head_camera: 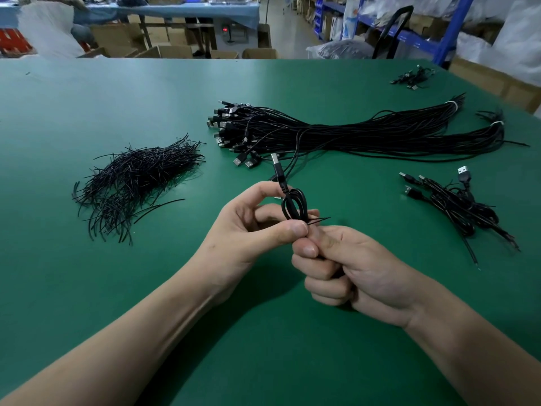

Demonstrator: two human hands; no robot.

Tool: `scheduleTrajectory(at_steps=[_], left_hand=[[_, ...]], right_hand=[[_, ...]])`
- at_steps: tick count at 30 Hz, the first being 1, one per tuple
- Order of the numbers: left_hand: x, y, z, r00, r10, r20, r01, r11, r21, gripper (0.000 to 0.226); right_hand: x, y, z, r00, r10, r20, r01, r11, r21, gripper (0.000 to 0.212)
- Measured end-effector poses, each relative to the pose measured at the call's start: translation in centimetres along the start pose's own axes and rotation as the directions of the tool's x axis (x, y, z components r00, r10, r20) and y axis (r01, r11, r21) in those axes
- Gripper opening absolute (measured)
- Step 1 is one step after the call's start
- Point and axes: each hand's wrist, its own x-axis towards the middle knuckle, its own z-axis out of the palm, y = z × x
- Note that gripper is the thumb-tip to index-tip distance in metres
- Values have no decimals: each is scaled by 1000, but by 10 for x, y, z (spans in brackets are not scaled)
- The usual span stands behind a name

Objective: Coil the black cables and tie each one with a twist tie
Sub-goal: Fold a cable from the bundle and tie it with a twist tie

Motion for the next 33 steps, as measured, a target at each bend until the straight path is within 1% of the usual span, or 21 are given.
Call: scheduleTrajectory(at_steps=[4,8,11,13,15,17,19,21,23,25,26,28,29,30,31,33], left_hand=[[0,0,-1,1000,-5,19,4,999,39,25],[0,0,-2,1000,13,-17,-12,1000,27,26],[1,-1,-3,1000,15,-27,-14,1000,24,25],[1,-1,-3,999,18,-37,-16,999,39,24],[1,-2,-2,998,21,-54,-18,998,64,19],[0,-3,-1,997,28,-71,-22,996,85,15],[0,-3,1,995,40,-88,-31,994,106,13],[-1,-3,3,993,52,-106,-38,991,128,11],[-1,-3,4,990,54,-132,-36,990,137,8],[0,-4,3,985,52,-167,-26,988,150,9],[1,-5,2,981,51,-188,-21,987,160,11],[2,-6,0,973,52,-225,-11,984,179,15],[2,-6,-1,971,52,-234,-8,983,184,15],[2,-7,-2,970,50,-237,-5,982,191,16],[1,-8,-2,971,47,-234,1,980,201,16],[1,-9,-1,976,34,-215,16,974,224,17]], right_hand=[[0,0,0,1000,-10,1,10,1000,16,28],[0,-1,-1,999,-29,17,28,997,66,24],[2,1,-1,998,-54,-36,53,998,-33,23],[4,3,0,990,-81,-114,66,990,-129,21],[6,5,1,971,-139,-193,87,963,-254,21],[8,8,2,942,-224,-248,106,904,-413,21],[9,11,2,912,-307,-271,118,831,-543,23],[10,14,3,890,-353,-288,106,776,-621,23],[9,13,5,880,-356,-313,63,742,-667,22],[9,11,6,857,-392,-335,18,672,-741,22],[8,10,6,819,-453,-351,-1,612,-791,24],[6,7,6,684,-626,-375,-54,469,-882,27],[4,6,6,618,-698,-362,-73,408,-910,26],[4,4,6,577,-744,-338,-77,362,-929,23],[4,4,6,561,-767,-310,-74,327,-942,19],[5,5,6,564,-782,-266,-65,279,-958,12]])
